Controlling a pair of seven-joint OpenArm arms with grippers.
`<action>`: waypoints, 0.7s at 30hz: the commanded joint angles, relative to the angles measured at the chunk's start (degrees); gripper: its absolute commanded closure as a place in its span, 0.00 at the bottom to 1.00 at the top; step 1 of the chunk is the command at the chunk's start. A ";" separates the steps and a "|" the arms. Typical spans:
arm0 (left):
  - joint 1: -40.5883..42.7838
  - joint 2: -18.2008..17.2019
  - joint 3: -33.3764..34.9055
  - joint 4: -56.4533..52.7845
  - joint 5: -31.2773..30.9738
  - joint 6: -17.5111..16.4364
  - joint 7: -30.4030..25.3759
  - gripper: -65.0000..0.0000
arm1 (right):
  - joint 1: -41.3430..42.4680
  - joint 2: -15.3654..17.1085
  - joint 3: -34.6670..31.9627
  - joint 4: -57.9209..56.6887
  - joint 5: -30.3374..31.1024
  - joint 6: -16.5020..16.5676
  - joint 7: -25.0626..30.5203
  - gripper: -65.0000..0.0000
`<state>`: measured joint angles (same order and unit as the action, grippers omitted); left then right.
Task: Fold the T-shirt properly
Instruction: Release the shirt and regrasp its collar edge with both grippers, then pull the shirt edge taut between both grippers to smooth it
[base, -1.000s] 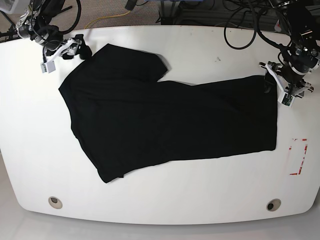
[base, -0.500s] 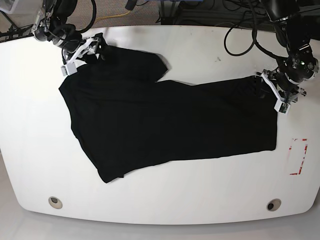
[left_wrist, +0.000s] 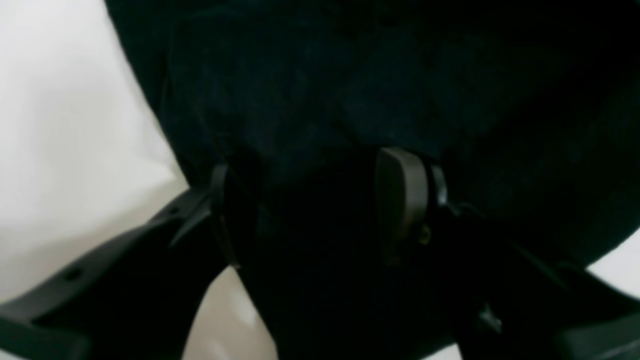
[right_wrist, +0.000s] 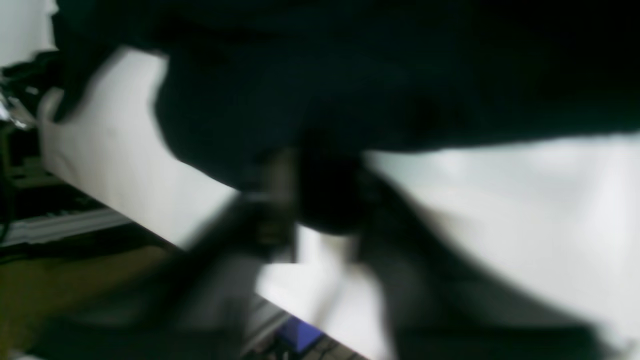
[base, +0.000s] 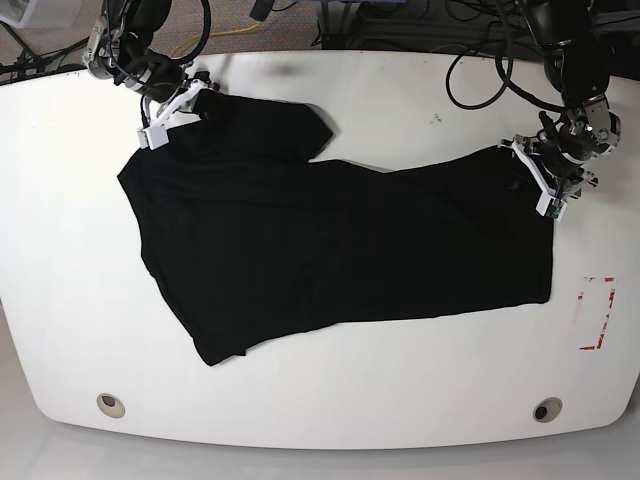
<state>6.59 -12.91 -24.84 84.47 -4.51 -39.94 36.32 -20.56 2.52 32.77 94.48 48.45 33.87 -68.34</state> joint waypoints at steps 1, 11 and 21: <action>-0.22 -0.94 -0.35 -0.11 0.78 -0.06 0.21 0.48 | 0.20 0.68 0.24 0.95 1.00 0.37 -0.10 1.00; 1.01 -2.17 -0.17 -0.38 0.87 -0.06 0.21 0.48 | -5.77 1.48 0.50 13.35 1.36 2.40 -0.37 1.00; 2.68 -4.72 -0.17 -0.47 0.78 -0.06 0.21 0.48 | -7.88 2.00 1.56 19.41 1.44 6.13 -0.37 1.00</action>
<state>8.75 -16.67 -24.71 83.64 -5.61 -40.05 34.85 -29.19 3.66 33.19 112.64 48.60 39.62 -69.67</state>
